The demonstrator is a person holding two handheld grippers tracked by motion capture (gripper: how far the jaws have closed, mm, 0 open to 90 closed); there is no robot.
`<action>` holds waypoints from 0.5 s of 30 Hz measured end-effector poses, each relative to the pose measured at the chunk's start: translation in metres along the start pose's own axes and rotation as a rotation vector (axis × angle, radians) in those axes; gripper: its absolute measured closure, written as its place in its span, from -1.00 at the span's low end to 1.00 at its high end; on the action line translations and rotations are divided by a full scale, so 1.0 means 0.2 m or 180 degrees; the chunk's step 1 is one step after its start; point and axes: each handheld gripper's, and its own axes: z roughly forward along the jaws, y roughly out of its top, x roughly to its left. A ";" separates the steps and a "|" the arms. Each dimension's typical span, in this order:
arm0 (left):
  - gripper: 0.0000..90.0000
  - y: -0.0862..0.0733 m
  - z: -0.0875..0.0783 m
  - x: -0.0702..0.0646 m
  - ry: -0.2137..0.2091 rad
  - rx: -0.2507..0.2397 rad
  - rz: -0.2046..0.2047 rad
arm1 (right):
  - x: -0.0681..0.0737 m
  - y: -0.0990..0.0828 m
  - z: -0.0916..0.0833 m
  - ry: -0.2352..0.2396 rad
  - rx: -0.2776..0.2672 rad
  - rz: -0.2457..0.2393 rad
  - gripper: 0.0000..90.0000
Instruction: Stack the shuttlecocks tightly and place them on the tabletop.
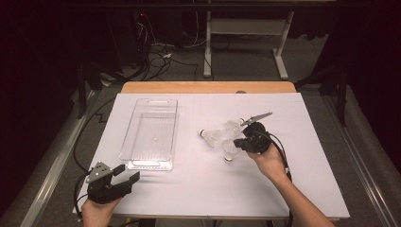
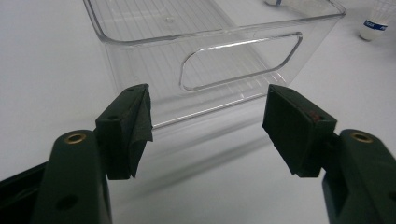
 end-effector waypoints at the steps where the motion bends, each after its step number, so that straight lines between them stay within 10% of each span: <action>1: -0.26 0.00 0.00 0.00 0.0000 0.0001 -0.0001 | 0.00 0.00 0.00 -0.0003 0.0011 0.0006 0.96; 15: -0.26 0.00 0.00 0.00 -0.0003 0.0010 -0.0005 | -0.02 -0.04 -0.02 0.0020 0.0033 -0.0012 0.95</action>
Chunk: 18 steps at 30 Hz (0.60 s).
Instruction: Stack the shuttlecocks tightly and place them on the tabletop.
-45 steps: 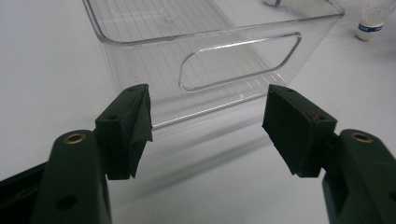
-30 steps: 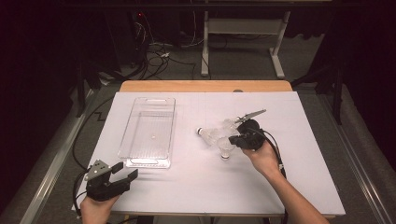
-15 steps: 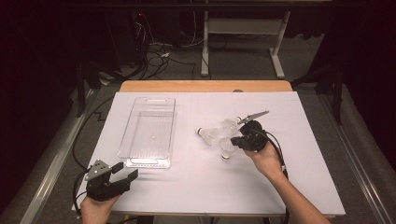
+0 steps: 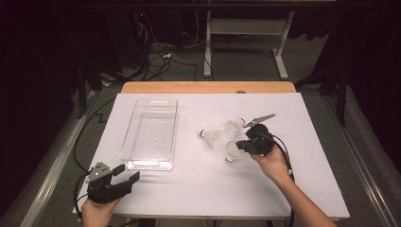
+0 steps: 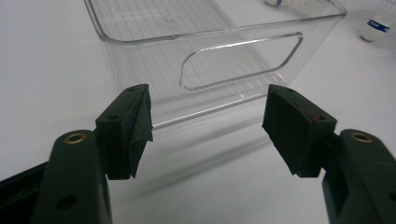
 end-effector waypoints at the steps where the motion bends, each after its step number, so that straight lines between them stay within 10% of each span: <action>1: -0.26 0.00 0.00 0.00 0.0000 0.0001 0.0000 | 0.00 0.00 0.00 -0.0001 0.0000 0.0002 0.95; 18: -0.26 0.00 0.00 0.00 0.0000 0.0011 -0.0009 | -0.04 -0.06 -0.01 -0.0010 -0.0003 0.0060 0.88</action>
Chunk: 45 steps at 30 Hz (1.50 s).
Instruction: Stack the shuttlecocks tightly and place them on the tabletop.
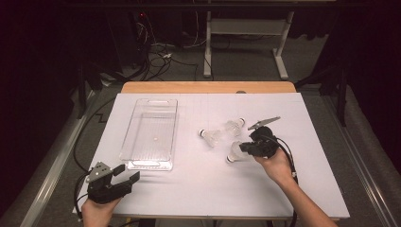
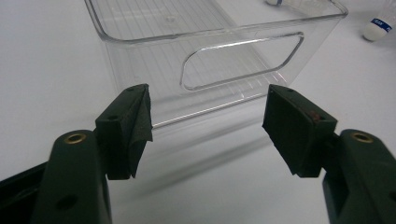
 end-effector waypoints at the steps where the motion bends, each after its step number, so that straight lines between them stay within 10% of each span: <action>1: -0.26 0.00 0.00 0.00 0.0000 -0.0001 0.0000 | 0.00 0.00 0.00 -0.0002 0.0008 0.0021 0.87; 45: -0.26 0.00 0.00 0.00 -0.0020 0.0023 0.0001 | -0.11 -0.11 0.06 -0.0020 0.0043 0.0283 0.64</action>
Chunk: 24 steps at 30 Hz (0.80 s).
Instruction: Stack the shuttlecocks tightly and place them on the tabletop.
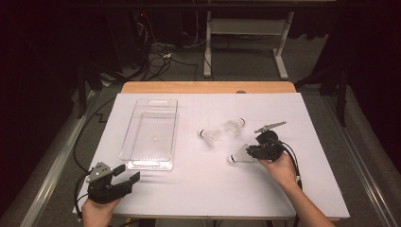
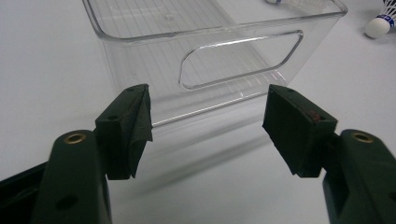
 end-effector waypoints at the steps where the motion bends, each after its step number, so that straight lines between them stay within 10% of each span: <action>1: -0.26 0.00 0.00 0.00 -0.0002 0.0001 -0.0001 | 0.00 0.00 0.00 -0.0003 -0.0002 0.0002 0.63; 24: -0.26 0.00 0.00 0.00 0.0000 -0.0006 0.0005 | -0.07 -0.05 0.00 0.0001 -0.0039 0.0174 0.51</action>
